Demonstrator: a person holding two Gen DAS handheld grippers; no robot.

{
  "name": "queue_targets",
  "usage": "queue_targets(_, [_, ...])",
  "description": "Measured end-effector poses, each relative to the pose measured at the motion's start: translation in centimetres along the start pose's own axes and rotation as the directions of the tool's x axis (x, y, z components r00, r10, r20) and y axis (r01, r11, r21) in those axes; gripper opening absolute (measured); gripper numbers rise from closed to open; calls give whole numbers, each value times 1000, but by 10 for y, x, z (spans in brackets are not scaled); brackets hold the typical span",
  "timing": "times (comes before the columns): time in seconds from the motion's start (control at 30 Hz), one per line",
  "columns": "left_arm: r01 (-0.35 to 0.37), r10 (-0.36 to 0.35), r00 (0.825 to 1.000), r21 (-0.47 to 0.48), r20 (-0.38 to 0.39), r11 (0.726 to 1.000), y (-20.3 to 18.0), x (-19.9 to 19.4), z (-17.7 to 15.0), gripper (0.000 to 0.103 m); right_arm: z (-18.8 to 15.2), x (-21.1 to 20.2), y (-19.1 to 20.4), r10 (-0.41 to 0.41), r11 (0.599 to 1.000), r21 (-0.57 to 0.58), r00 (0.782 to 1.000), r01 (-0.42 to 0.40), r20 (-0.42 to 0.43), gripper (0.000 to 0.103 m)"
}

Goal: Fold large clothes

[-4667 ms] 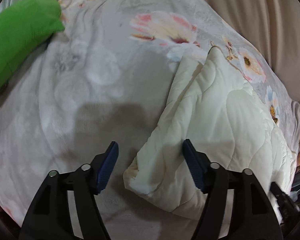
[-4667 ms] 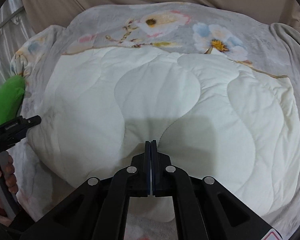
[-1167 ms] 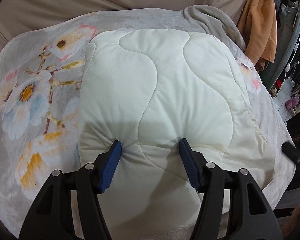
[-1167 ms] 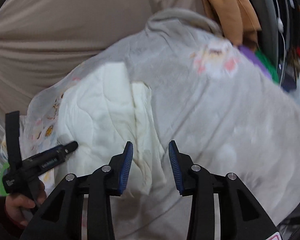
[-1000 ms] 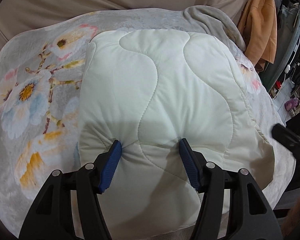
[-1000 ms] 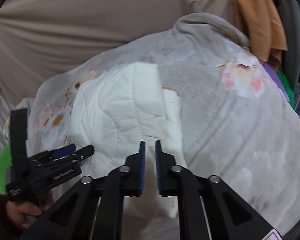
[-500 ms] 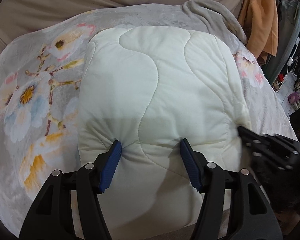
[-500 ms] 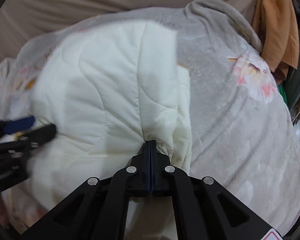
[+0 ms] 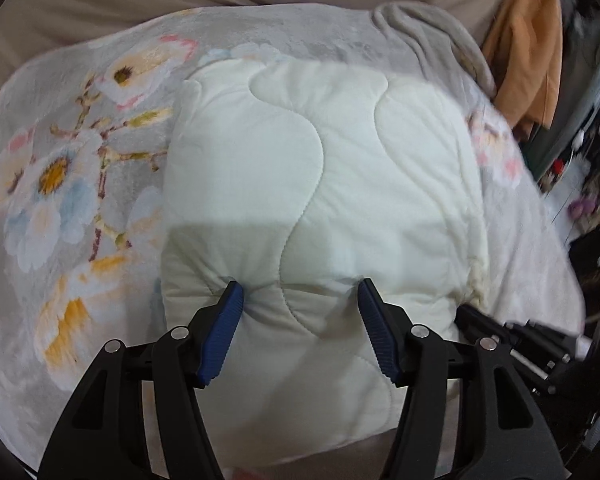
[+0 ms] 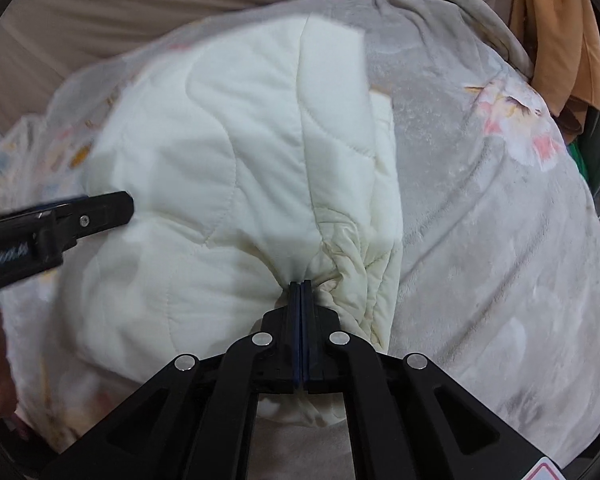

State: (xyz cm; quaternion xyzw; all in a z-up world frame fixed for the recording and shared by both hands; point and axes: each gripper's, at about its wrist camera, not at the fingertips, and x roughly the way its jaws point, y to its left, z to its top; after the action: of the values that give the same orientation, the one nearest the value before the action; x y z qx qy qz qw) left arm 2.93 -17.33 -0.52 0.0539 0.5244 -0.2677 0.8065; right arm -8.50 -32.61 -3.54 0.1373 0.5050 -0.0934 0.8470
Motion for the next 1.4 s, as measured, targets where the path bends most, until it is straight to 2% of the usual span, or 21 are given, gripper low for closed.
queue_targets(0.07, [32,-30,999,-56,37,998,12,-15,8,58,1,-23,-10,56,997,51,997,-58,47,0])
queue_targets(0.13, [27,-21,998,-77,66,997,18,-24,17,58,10,-40,-18,70,994,75,992,-78,103,4])
queue_targets(0.23, [33,-21,996,-132,88,991,32,-30,28,58,36,-48,-28,87,988,113,985,-105,151,21])
queue_targets(0.3, [34,-20,996,-162,89,986,39,-30,32,58,56,-42,-32,94,985,130,981,-116,168,48])
queue_targets(0.43, [26,-9,995,-178,98,984,47,-32,34,58,87,-15,-31,121,983,121,980,-140,156,51])
queue_targets(0.5, [27,-9,995,-177,100,984,47,-32,33,58,96,9,-29,160,975,138,982,-174,103,50])
queue_targets(0.53, [27,-10,995,-175,97,984,47,-32,32,58,98,20,-28,180,971,147,981,-189,72,44])
queue_targets(0.57, [28,-11,995,-174,94,984,47,-31,32,58,100,27,-27,212,964,148,975,-219,60,23])
queue_targets(0.6, [27,-11,996,-174,90,984,46,-30,31,58,103,25,-26,226,963,135,971,-235,78,12])
queue_targets(0.67, [38,-23,995,-170,92,985,44,-28,30,58,109,5,-21,211,970,90,964,-227,165,7])
queue_targets(0.73, [37,-23,996,-159,90,987,40,-25,29,58,112,-6,-22,188,976,68,959,-206,211,6])
queue_targets(0.77, [33,-22,997,-149,78,988,36,-20,28,58,112,2,-24,171,979,77,965,-189,198,6])
queue_targets(0.83, [27,-22,999,-133,44,991,29,-7,25,58,105,42,-31,119,988,91,988,-128,97,6])
queue_targets(0.87, [27,-22,999,-124,37,992,27,-1,23,63,100,58,-33,94,992,82,993,-100,70,7])
queue_targets(0.9, [19,-13,998,-104,54,994,22,3,20,65,96,67,-35,73,995,67,996,-77,59,8])
queue_targets(0.97, [-50,53,997,-50,62,998,14,9,19,67,98,67,-35,62,996,65,997,-65,45,8])
queue_targets(1.03, [-89,90,995,-29,40,996,14,18,18,69,101,52,-36,56,996,73,997,-60,62,9])
queue_targets(1.13, [-83,85,996,-50,27,995,21,23,16,70,91,3,-37,36,996,74,987,-47,154,9])
queue_targets(1.2, [-79,80,996,-46,28,996,22,22,15,70,75,-29,-34,19,998,53,983,-29,183,9])
queue_targets(1.3, [-74,76,997,-47,25,996,21,18,16,70,44,-60,-26,29,999,31,986,-34,163,8])
queue_targets(1.4, [-50,51,998,-54,29,997,20,5,15,67,12,-60,-15,8,1000,0,996,-8,92,7])
